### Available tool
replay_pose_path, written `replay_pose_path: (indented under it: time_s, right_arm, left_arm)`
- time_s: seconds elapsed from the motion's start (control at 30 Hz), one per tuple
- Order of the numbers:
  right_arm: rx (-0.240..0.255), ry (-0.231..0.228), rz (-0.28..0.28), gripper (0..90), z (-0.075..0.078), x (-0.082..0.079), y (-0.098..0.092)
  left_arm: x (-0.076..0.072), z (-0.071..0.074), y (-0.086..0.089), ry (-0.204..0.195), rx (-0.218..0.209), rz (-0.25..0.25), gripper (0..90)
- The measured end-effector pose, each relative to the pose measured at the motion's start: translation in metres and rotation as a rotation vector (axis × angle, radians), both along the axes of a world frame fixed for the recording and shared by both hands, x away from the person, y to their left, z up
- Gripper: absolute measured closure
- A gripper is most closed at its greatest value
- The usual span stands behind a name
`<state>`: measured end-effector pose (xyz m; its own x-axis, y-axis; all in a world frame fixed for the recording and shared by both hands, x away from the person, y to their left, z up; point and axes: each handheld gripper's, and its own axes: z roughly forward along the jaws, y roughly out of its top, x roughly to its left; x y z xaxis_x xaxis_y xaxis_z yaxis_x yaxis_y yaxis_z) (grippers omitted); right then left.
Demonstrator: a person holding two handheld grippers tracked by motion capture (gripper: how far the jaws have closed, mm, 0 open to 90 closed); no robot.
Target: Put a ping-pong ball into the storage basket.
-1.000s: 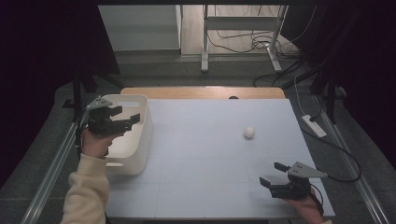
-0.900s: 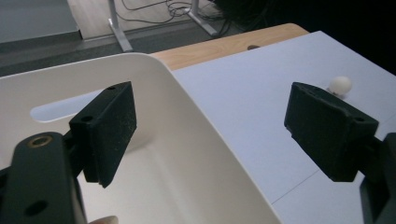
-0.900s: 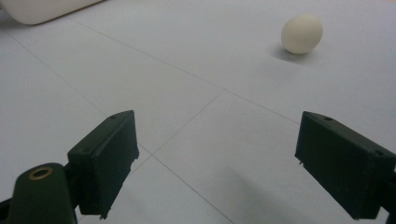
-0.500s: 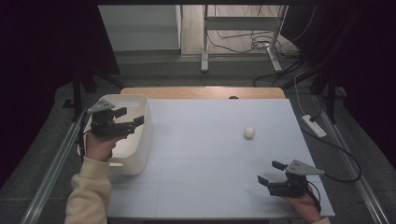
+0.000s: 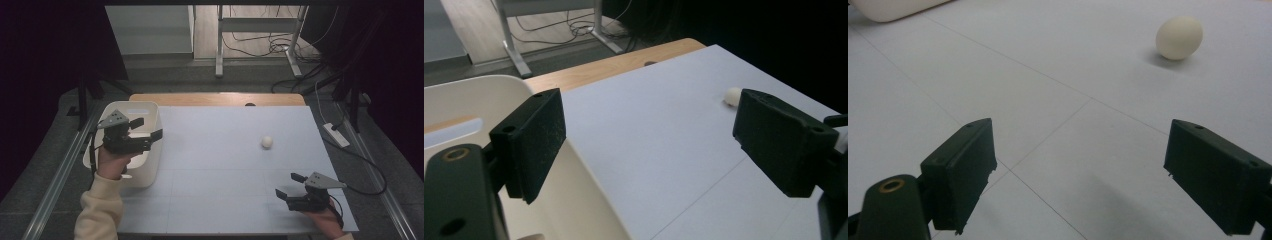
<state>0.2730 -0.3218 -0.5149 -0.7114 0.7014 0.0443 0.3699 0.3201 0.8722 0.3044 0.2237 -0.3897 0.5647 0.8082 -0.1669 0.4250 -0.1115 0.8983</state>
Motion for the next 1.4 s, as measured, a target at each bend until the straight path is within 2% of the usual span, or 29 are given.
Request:
replay_pose_path:
  time_s: [0.3,0.53,1.4]
  right_arm:
    - [-0.007,-0.003,-0.004,13.1,0.001,-0.002,-0.002]
    - [-0.004,-0.010,-0.014,13.1,0.001,-0.005,-0.004]
    - [-0.015,-0.010,-0.023,13.1,0.002,-0.008,-0.005]
  left_arm:
    - [-0.006,0.002,-0.010,-0.022,0.000,-0.026,13.3]
    - [-0.006,0.002,-0.015,-0.023,0.003,-0.040,12.8]
    - [-0.004,-0.005,-0.051,-0.013,0.045,-0.126,12.6]
